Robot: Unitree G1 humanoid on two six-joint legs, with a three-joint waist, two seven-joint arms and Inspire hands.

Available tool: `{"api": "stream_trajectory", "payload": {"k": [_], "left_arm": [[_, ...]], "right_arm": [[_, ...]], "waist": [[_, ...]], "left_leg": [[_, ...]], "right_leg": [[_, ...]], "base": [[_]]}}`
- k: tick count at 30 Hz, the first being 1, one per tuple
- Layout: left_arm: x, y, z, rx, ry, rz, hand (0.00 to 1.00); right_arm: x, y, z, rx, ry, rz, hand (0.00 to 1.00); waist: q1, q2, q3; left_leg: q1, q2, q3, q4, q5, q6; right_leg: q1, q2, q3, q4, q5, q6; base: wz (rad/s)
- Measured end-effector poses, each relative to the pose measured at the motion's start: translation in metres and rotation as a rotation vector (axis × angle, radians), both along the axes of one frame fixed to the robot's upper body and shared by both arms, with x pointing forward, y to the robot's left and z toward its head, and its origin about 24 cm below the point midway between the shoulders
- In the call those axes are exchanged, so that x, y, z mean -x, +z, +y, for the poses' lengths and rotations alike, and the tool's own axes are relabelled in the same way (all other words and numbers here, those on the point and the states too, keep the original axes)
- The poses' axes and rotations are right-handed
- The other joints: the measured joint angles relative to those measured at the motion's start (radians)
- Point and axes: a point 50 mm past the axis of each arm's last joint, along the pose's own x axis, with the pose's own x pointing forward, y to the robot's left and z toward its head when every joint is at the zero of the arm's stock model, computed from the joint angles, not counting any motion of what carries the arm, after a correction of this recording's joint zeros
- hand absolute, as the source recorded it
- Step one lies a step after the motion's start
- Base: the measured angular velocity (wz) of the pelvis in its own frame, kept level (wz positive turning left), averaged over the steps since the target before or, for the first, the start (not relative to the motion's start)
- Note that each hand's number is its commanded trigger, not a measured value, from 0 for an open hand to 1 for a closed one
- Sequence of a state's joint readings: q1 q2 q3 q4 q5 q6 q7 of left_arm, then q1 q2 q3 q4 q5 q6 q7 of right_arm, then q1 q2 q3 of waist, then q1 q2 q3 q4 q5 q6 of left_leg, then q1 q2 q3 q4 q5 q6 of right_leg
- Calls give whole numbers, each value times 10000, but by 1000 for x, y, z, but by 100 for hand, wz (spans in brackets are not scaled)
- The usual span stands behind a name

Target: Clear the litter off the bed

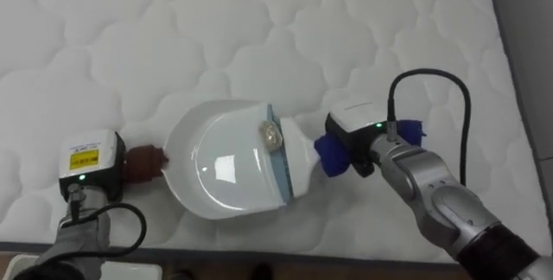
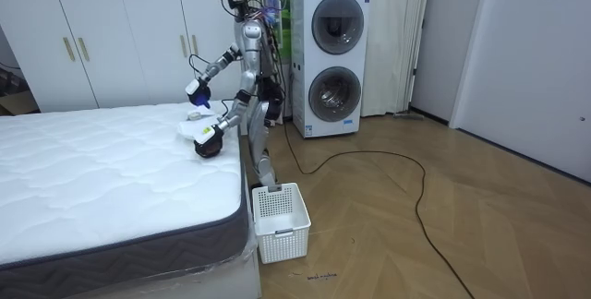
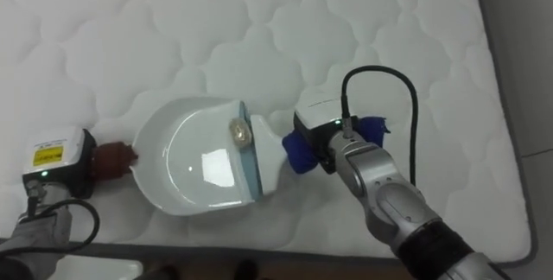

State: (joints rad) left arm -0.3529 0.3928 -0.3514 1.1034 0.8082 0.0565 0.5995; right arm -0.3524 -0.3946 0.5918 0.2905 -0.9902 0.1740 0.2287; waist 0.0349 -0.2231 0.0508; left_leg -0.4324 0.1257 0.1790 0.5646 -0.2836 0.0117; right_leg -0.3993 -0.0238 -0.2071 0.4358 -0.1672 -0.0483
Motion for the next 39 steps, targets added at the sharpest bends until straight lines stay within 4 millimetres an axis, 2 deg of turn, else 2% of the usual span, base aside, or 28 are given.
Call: {"api": "stream_trajectory", "payload": {"k": [6,9,16,18,22,25,33,37,39], "left_arm": [[3,-6,-5,481,374,34,100],[6,-9,-7,797,605,82,100],[16,-19,-9,1665,1374,100,100],[16,-20,-13,1905,1475,52,100],[13,-21,-24,2434,1491,-116,100],[11,-21,-31,2724,1474,-245,100],[9,-17,-40,3469,1568,-785,100],[12,-16,-51,4002,1432,-1075,100],[17,-18,-59,4309,1345,-1124,100]], "right_arm": [[2,4,-1,17,6,-346,100],[1,5,-2,-40,-21,-365,100],[3,15,0,-367,7,-772,100],[3,18,0,-429,-30,-885,100],[3,24,-4,-272,-179,-1325,100],[4,29,-9,-214,-357,-1586,100],[10,40,-18,-659,-900,-1896,100],[25,23,-24,-1236,-1275,-1203,100],[37,10,-28,-1957,-1537,-615,100]], "waist": [[126,-126,-11],[70,-144,-17],[-19,-145,-26],[-16,-125,-54],[3,16,-153],[2,76,-170],[-22,314,-258],[-79,347,-269],[-83,486,-321]], "left_leg": [[558,-32,-12,-362,7,8],[842,-150,-56,-550,14,16],[1665,-180,95,-1089,35,47],[1769,-180,96,-1126,35,47],[1851,-206,99,-1101,36,47],[2072,-306,93,-1195,36,47],[2879,-372,69,-1625,73,37],[3194,-534,-228,-2051,217,49],[3220,-671,-417,-2099,243,52]], "right_leg": [[585,13,22,-425,134,85],[897,1,40,-613,160,129],[1547,80,597,-943,239,258],[1629,97,677,-987,263,295],[1759,86,713,-1143,280,320],[1953,104,999,-1296,281,323],[2460,91,1207,-1289,279,330],[2773,72,1214,-1286,255,369],[2888,57,1210,-1308,240,394]], "base": [[1],[7],[-4],[3],[-3],[-9],[-10],[19],[35]]}}
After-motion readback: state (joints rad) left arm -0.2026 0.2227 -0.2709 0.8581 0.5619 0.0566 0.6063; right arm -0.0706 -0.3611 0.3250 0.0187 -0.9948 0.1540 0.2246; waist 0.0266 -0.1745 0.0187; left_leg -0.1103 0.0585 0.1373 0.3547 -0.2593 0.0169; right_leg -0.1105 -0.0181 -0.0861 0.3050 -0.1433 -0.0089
